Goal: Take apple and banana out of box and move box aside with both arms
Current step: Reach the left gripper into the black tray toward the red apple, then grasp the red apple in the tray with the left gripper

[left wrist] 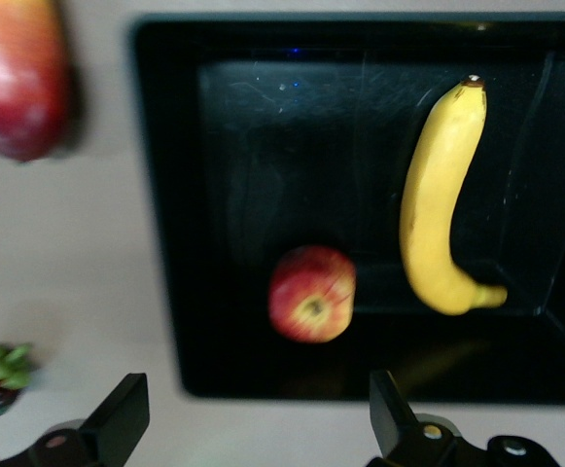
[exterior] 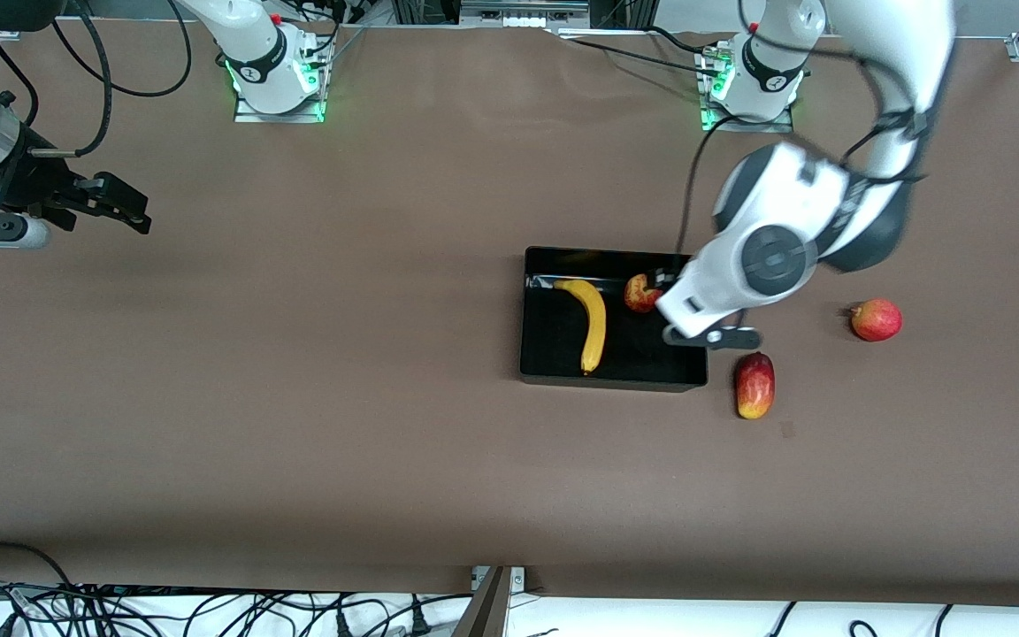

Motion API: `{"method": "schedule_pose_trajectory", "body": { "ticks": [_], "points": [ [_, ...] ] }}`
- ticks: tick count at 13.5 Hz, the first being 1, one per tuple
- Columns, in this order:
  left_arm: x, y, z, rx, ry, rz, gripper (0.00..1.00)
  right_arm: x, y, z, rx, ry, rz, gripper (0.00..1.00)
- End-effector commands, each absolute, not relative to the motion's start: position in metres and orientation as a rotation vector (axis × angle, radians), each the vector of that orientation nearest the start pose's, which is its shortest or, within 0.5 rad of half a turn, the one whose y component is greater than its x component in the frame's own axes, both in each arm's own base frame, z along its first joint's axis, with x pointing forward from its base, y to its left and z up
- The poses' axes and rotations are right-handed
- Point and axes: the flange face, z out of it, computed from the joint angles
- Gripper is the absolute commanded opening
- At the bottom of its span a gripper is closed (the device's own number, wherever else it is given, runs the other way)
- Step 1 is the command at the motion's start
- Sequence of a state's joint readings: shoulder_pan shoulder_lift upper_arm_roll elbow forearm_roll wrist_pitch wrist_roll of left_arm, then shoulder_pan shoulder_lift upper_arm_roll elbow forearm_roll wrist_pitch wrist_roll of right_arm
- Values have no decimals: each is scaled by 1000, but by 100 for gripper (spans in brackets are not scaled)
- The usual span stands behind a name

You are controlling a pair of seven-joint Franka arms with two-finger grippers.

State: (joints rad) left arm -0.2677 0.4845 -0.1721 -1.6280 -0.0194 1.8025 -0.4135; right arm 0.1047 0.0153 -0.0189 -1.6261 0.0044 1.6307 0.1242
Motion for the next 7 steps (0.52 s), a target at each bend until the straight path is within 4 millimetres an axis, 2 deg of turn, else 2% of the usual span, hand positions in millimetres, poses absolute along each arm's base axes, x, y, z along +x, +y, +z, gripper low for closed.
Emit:
{"method": "schedule_pose_trajectory", "body": {
  "ticks": [1, 2, 5, 7],
  "points": [
    [584, -275, 281, -3066, -22, 497, 100, 561, 49, 600, -3145, 53, 14, 100],
    [575, -279, 266, -3062, -7, 491, 100, 561, 49, 600, -3145, 53, 14, 100],
    [548, -272, 213, -3092, -3, 427, 100, 561, 50, 600, -3145, 50, 14, 100],
    [536, -268, 192, -3102, 2, 401, 100, 561, 49, 600, -3144, 53, 14, 100]
  ]
}}
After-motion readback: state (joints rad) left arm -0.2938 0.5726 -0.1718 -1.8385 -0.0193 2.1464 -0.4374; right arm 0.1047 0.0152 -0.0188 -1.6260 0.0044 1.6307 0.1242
